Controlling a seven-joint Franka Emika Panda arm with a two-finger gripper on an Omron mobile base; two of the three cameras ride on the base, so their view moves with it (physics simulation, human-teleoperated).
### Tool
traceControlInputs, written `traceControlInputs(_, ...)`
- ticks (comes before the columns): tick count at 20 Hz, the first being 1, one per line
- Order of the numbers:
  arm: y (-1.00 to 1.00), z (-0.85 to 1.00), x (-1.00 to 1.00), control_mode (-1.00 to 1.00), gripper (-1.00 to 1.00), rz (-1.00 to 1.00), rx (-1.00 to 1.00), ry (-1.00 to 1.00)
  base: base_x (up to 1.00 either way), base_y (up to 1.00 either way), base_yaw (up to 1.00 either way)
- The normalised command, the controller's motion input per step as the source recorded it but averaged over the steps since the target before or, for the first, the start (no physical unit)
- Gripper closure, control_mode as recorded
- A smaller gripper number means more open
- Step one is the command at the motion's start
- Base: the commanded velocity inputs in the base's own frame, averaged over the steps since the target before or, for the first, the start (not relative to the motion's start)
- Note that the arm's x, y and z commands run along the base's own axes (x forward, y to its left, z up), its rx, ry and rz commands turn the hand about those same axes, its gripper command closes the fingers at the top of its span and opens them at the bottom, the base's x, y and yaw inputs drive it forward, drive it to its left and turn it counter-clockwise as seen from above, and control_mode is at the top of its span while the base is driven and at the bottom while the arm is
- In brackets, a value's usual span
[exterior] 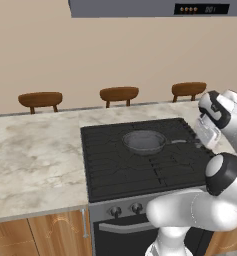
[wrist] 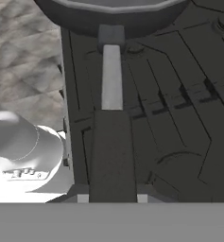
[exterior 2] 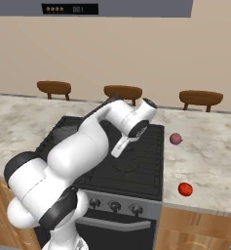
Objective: Place the pan on the front left burner on the stove. Then place the tomato and the onion in the pan and turn on the front left burner.
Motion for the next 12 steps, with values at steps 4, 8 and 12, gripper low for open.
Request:
traceControlInputs(4,0.39,0.00,0.00,-1.00,1.00,0.12,0.00,0.00,0.00,0.00,0.00)
traceControlInputs(8,0.36,0.00,0.00,-1.00,1.00,0.04,0.00,0.00,0.00,0.00,0.00)
traceControlInputs(12,0.36,-0.04,0.00,-1.00,1.00,0.00,0.00,-0.01,0.00,0.00,0.00)
